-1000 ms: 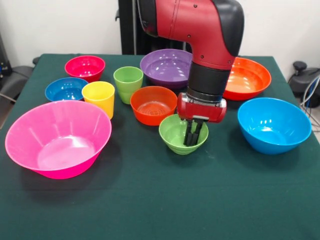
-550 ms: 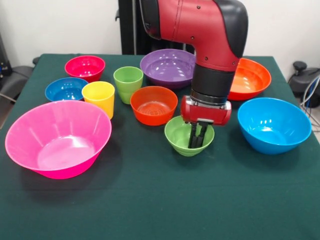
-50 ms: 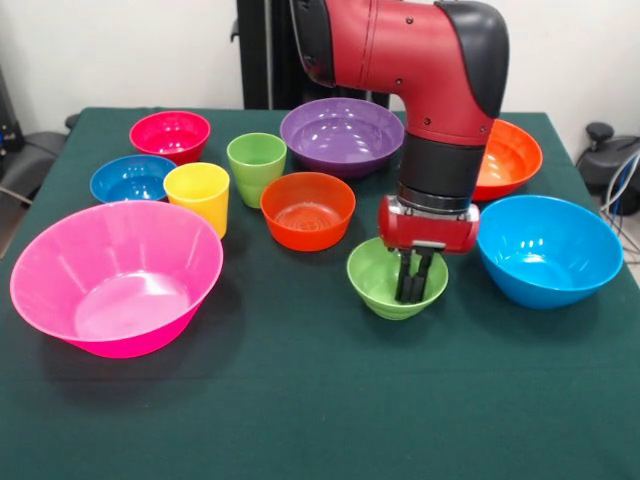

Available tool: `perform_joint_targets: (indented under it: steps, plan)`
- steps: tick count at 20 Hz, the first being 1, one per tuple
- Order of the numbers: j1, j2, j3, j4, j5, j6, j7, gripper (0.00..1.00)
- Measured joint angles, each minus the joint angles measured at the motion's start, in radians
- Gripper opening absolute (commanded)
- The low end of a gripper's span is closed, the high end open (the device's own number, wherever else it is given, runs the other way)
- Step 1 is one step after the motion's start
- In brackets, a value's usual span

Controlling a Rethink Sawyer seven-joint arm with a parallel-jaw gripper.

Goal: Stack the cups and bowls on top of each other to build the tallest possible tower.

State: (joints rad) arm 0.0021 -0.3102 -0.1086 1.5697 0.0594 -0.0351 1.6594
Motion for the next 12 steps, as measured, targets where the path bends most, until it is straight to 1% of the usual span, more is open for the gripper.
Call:
perform_joint_targets:
  steps: [12]
  plan:
    - [-0.003,-0.001,0.016,0.0,0.0,0.0,0.0,0.0]
